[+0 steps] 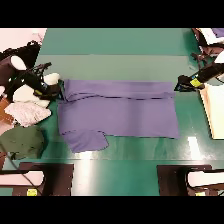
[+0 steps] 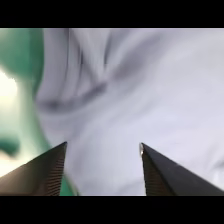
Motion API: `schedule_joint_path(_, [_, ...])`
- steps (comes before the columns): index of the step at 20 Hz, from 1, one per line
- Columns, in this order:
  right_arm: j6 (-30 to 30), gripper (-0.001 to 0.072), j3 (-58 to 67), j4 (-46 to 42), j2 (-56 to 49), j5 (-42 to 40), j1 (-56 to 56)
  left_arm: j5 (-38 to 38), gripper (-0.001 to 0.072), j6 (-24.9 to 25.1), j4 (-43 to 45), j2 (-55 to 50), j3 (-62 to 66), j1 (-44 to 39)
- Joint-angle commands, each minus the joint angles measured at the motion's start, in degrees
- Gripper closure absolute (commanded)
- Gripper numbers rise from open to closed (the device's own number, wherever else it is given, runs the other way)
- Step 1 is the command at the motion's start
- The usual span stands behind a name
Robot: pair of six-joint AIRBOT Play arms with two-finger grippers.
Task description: Fold the shirts.
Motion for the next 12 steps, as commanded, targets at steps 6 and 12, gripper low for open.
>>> schedule_joint_path(6, [-0.6, 0.0374, -15.4, 0.5, 15.6, -1.9, -3.0, 1.1, 0.0166, -4.5, -7.1, 25.9, -38.7, 0.1])
schedule_joint_path(12, [-0.6, 0.0374, -16.1, 0.6, 18.4, -2.3, -3.7, 3.9, 0.0166, -4.3, -16.9, 29.4, -48.7, -0.1])
